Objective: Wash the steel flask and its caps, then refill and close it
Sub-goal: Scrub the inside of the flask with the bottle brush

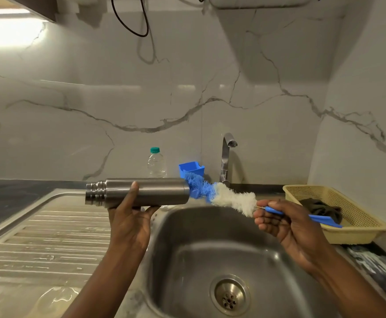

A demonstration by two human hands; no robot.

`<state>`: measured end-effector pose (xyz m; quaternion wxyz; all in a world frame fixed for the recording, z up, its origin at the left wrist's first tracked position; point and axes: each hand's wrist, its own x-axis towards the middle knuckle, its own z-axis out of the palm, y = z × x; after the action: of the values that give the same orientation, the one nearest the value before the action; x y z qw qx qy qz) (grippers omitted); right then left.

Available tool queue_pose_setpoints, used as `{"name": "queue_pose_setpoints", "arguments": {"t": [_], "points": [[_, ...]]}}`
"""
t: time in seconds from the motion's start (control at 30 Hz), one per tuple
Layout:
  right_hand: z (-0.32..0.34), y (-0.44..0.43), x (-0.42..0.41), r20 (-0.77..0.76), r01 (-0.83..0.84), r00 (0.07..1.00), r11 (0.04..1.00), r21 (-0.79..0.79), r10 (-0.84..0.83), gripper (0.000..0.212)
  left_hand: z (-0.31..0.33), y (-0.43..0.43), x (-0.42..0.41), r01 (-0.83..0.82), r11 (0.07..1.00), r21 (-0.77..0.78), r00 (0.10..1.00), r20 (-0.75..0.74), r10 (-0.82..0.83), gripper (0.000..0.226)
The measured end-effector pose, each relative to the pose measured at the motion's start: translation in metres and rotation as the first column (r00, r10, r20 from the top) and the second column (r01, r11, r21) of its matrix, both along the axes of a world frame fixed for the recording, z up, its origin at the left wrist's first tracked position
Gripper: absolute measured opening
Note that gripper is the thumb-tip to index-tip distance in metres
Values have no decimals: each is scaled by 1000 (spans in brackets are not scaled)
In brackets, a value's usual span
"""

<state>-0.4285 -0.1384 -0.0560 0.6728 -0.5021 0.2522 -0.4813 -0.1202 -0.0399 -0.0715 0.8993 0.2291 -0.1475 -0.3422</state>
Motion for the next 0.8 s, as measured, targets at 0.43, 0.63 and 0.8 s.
{"name": "queue_pose_setpoints", "arguments": {"t": [0.43, 0.63, 0.8], "points": [[4, 1, -6, -91, 21, 995, 995, -101, -30, 28, 3, 0, -4, -18, 1000, 24, 1000, 6, 18, 57], [-3, 7, 3, -175, -9, 984, 990, -141, -16, 28, 4, -3, -19, -26, 999, 42, 998, 64, 24, 56], [12, 1, -14, -151, 4, 988, 979, -206, -36, 28, 7, 1, -9, -47, 998, 41, 997, 56, 44, 55]]}}
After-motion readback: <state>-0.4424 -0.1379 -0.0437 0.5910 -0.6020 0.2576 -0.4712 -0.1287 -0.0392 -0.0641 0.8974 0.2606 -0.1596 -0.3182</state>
